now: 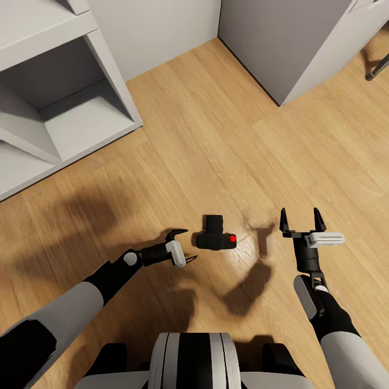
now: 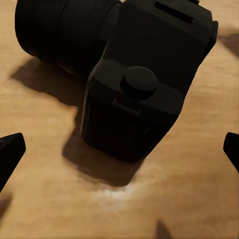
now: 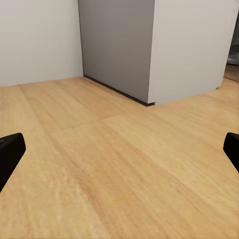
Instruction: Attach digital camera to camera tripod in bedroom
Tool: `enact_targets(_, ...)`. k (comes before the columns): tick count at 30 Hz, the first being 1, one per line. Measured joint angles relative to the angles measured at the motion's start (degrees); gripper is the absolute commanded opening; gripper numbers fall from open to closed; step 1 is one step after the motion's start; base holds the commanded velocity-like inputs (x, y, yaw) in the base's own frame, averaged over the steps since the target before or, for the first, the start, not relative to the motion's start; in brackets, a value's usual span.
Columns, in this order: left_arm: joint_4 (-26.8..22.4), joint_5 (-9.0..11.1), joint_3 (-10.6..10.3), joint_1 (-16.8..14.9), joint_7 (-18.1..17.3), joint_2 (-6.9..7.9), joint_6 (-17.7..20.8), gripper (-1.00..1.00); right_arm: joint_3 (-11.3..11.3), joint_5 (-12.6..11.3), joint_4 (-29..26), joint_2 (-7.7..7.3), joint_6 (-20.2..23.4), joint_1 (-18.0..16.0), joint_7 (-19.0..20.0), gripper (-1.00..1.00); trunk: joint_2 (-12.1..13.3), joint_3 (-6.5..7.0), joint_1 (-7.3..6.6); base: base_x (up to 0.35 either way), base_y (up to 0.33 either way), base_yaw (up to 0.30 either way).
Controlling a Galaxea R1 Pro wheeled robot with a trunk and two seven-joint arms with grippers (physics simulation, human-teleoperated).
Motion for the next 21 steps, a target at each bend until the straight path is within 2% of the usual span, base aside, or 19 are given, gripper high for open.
enact_targets(5, 0.11, 0.0, -0.33, 0.0, 0.55, -0.91, 0.05, 1.0, 0.0, 0.0, 0.0, -0.01, 0.0, 0.0, 0.0, 1.0, 0.0, 0.0, 0.0, 0.0, 0.0, 0.0)
enact_targets(11, 0.55, -0.01, -2.17, 0.0, 0.78, -1.13, 0.22, 1.0, 0.0, 0.01, 0.0, 0.0, 0.0, 0.0, 0.0, 1.0, 0.0, 0.0, 0.0, 0.0, 0.0, 0.0)
enact_targets(21, 1.46, 0.0, -2.65, 0.0, 1.69, -1.14, 0.32, 1.0, 0.0, 0.0, 0.0, -0.01, -0.01, 0.0, 0.0, 1.0, 0.0, 0.0, 0.0, 0.0, 0.0, 0.0)
